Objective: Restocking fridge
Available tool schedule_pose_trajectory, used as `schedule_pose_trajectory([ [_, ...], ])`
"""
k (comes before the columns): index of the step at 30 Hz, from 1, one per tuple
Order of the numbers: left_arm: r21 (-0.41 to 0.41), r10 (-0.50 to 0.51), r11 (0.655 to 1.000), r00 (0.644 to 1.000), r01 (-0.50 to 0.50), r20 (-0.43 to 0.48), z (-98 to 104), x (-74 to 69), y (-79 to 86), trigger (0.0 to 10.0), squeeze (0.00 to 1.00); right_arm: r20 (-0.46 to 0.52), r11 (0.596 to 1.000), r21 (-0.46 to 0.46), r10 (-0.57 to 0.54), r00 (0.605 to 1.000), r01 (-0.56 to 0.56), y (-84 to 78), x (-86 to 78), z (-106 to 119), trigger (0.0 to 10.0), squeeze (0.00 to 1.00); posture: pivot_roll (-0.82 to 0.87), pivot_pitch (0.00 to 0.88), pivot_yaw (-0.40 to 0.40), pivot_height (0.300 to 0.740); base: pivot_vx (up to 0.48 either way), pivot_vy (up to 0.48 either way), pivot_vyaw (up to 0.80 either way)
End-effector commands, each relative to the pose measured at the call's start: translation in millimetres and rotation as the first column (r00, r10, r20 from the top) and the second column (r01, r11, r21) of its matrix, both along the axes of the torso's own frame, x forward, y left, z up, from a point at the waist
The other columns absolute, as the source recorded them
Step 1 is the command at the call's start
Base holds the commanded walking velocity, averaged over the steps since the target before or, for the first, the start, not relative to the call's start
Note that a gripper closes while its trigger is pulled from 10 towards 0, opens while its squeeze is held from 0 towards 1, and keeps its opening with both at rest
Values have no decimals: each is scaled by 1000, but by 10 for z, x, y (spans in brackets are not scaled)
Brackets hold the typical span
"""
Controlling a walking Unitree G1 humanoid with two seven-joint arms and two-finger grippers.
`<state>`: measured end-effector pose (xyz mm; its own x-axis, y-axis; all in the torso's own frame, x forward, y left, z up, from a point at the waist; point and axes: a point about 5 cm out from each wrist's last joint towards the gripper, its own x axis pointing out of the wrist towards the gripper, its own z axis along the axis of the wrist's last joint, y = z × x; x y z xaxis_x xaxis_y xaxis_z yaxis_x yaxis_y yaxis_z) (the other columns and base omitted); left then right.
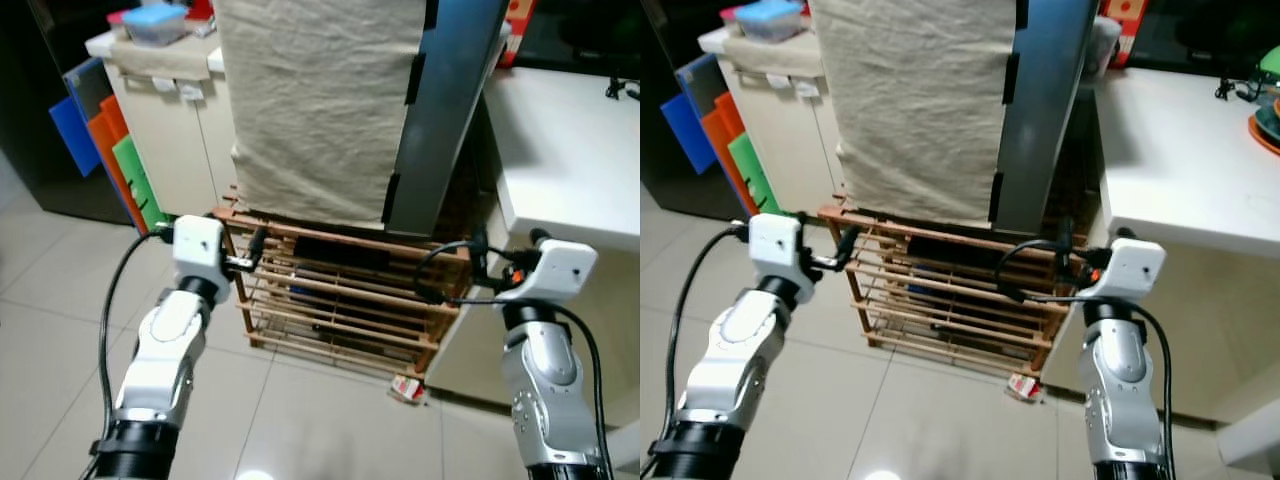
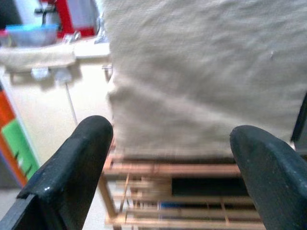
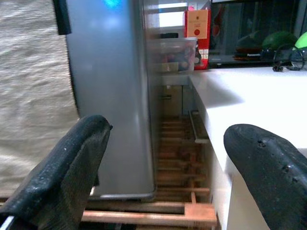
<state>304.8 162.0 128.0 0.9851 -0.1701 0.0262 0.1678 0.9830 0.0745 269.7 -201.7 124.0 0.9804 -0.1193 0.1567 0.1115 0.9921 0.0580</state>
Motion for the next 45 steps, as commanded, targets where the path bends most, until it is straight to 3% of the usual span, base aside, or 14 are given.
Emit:
schedule_pose_trajectory([
  [1,0,-38,999,999,38,12,45,27,-124,10000,0,-4,1000,-3,-1,1000,1,-18,7,3,10000,0,-93,0,32,740,0,0,0],
  [17,-32,11,999,999,-12,-41,6,101,-113,10000,0,-37,1000,-4,20,999,-20,6,23,-52,10000,0,-100,0,34,740,0,389,0],
  [21,7,34,999,999,-34,-30,12,114,-66,10000,0,-44,1000,-2,27,999,-27,26,12,-80,10000,0,-97,0,37,740,0,480,0],
  [24,83,48,996,998,-45,-30,-7,124,-67,10000,0,-48,999,0,34,998,-34,49,8,-95,10000,0,-96,0,38,740,0,0,0],
  [29,36,19,999,1000,-20,4,53,116,-82,10000,0,-52,999,-5,49,997,-49,80,2,-109,10000,0,-97,0,42,740,0,0,0],
  [45,42,-4,999,1000,4,0,38,127,-89,10000,0,-56,997,-9,72,996,-72,121,6,-130,10000,0,-91,0,39,740,369,306,0],
])
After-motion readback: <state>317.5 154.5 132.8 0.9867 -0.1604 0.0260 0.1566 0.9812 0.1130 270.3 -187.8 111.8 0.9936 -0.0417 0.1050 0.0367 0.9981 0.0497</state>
